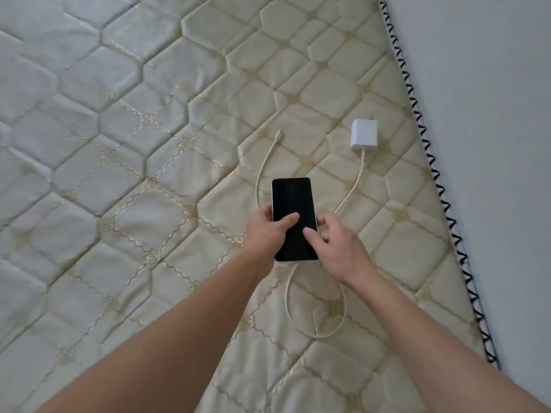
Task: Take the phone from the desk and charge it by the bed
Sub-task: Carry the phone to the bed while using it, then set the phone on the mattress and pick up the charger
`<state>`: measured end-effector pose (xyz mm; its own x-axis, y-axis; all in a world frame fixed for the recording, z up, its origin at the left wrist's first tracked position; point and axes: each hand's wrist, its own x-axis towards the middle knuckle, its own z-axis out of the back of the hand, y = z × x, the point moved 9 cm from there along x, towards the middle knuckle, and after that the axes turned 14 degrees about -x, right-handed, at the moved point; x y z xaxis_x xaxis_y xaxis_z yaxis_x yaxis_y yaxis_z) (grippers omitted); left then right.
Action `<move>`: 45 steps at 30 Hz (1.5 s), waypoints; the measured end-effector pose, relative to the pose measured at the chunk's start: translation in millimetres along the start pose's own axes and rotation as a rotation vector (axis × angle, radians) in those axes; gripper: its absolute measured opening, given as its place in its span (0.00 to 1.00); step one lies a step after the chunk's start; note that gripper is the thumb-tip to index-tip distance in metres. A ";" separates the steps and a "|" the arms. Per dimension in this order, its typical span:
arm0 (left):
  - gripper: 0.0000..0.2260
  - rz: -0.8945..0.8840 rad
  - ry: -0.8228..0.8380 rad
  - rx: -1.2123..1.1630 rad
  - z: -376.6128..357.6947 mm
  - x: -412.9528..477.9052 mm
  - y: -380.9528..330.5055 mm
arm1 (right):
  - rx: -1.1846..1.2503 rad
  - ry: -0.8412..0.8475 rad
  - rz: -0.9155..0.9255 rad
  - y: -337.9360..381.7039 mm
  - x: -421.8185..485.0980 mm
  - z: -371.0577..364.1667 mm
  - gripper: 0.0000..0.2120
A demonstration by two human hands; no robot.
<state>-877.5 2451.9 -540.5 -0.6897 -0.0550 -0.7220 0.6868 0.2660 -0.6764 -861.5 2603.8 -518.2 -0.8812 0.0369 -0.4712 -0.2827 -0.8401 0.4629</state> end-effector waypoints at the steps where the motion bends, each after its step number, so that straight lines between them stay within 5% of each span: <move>1: 0.10 -0.018 -0.002 0.011 -2.4 12.0 -1.6 | -0.014 -0.007 0.013 -2.4 12.7 -1.8 0.12; 17: 0.12 -0.309 -0.141 0.573 4.7 25.6 -24.5 | -0.200 -0.016 0.007 -15.3 40.7 -17.8 0.15; 20: 0.21 -0.368 -0.135 0.674 13.0 17.2 -33.9 | -0.298 -0.044 0.028 -10.2 33.2 -3.0 0.16; 26: 0.26 -0.692 -0.127 1.094 44.4 24.6 -82.4 | -0.575 -0.202 0.143 -25.0 28.2 57.1 0.13; 29: 0.38 -0.493 -0.077 1.386 65.3 57.4 -81.0 | -0.711 -0.215 0.163 -40.6 45.7 83.5 0.16; 32: 0.43 -0.326 -0.009 1.415 74.3 80.0 -69.8 | -0.739 -0.271 0.129 -47.7 68.4 112.3 0.17; 45: 0.43 -0.284 0.010 1.422 74.1 85.6 -66.5 | -0.514 -0.265 -0.318 -48.7 161.1 125.9 0.40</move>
<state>-965.3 2358.2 -568.2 -0.8360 0.0658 -0.5448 0.1674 -0.9149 -0.3674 -1037.4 2718.8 -522.1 -0.8665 0.4030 -0.2946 -0.3860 -0.9151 -0.1165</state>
